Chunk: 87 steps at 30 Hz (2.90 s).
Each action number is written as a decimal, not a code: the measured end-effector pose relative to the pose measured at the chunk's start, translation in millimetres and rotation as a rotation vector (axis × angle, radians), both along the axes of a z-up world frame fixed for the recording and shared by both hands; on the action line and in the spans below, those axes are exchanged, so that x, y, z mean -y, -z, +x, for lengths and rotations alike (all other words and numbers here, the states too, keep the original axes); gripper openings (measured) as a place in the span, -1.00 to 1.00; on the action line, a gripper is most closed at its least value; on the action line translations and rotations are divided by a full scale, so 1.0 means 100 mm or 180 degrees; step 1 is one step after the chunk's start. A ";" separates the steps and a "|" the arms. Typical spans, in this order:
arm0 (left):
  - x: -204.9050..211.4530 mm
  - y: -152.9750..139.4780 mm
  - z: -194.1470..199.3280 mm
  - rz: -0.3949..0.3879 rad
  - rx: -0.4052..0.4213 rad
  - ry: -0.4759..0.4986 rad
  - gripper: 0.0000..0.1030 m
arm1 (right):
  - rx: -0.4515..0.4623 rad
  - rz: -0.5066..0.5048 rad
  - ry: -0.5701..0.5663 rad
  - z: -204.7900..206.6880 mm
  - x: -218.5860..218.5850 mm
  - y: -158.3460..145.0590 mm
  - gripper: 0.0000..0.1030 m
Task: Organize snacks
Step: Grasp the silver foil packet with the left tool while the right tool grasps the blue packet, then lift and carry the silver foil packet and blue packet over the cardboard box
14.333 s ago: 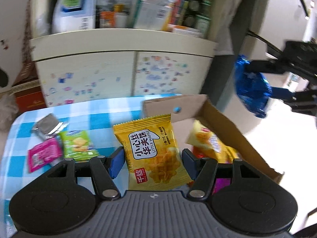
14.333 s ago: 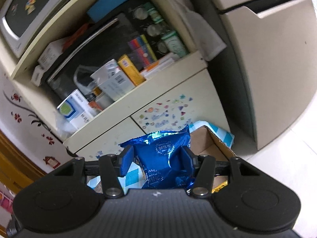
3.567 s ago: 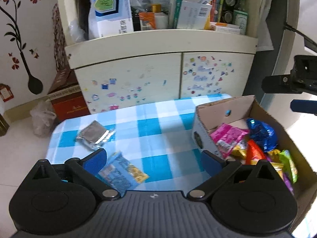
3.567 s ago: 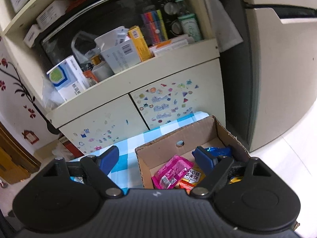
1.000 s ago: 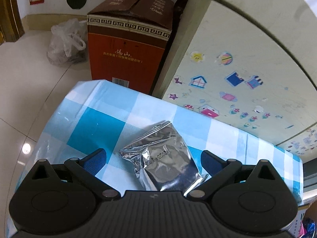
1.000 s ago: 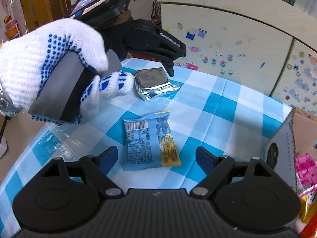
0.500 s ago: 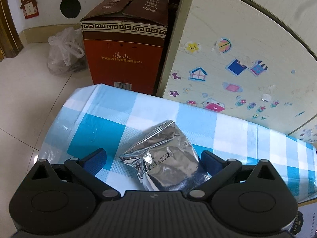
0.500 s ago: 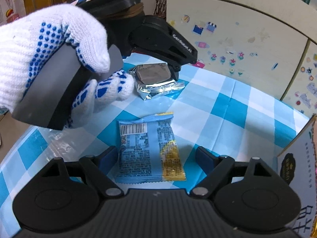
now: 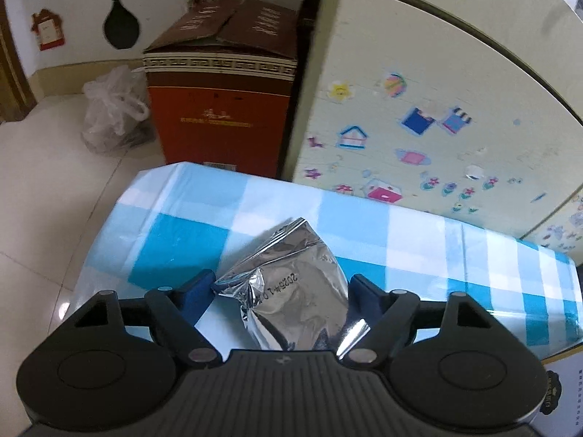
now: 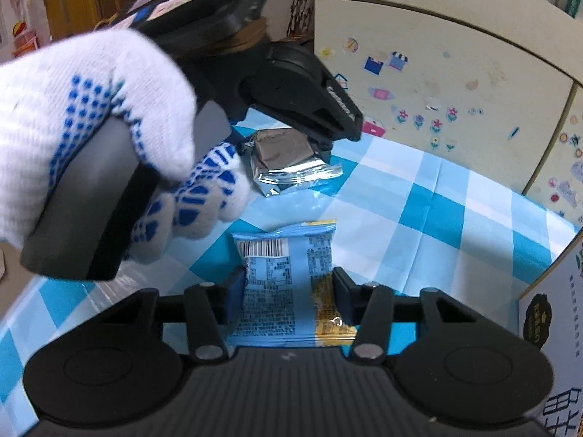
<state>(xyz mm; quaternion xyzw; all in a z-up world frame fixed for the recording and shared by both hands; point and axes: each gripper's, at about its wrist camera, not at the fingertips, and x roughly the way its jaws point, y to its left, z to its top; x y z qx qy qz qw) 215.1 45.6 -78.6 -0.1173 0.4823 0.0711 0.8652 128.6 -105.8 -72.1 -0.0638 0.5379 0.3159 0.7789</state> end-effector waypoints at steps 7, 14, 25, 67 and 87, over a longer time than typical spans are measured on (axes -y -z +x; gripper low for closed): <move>-0.13 -0.13 -0.08 -0.0013 0.0022 -0.0135 0.60 | 0.0071 0.0053 0.0034 0.00 -0.04 -0.15 -0.02; -0.11 -0.34 -0.22 0.0145 0.0104 -0.0094 0.60 | 0.0165 0.0062 0.0099 -0.06 -0.01 -0.30 -0.02; -0.22 -0.56 -0.58 0.0292 0.0156 -0.0162 0.60 | 0.0295 0.0089 0.0232 -0.11 0.17 -0.58 -0.02; 0.54 -1.18 -1.61 0.0519 0.0615 0.0294 0.60 | 0.0671 0.0440 0.0954 -0.38 1.15 -1.55 -0.02; 1.04 -1.29 -1.75 0.0507 0.0834 0.0687 0.60 | 0.0846 0.0418 0.1324 -0.32 1.63 -1.77 -0.02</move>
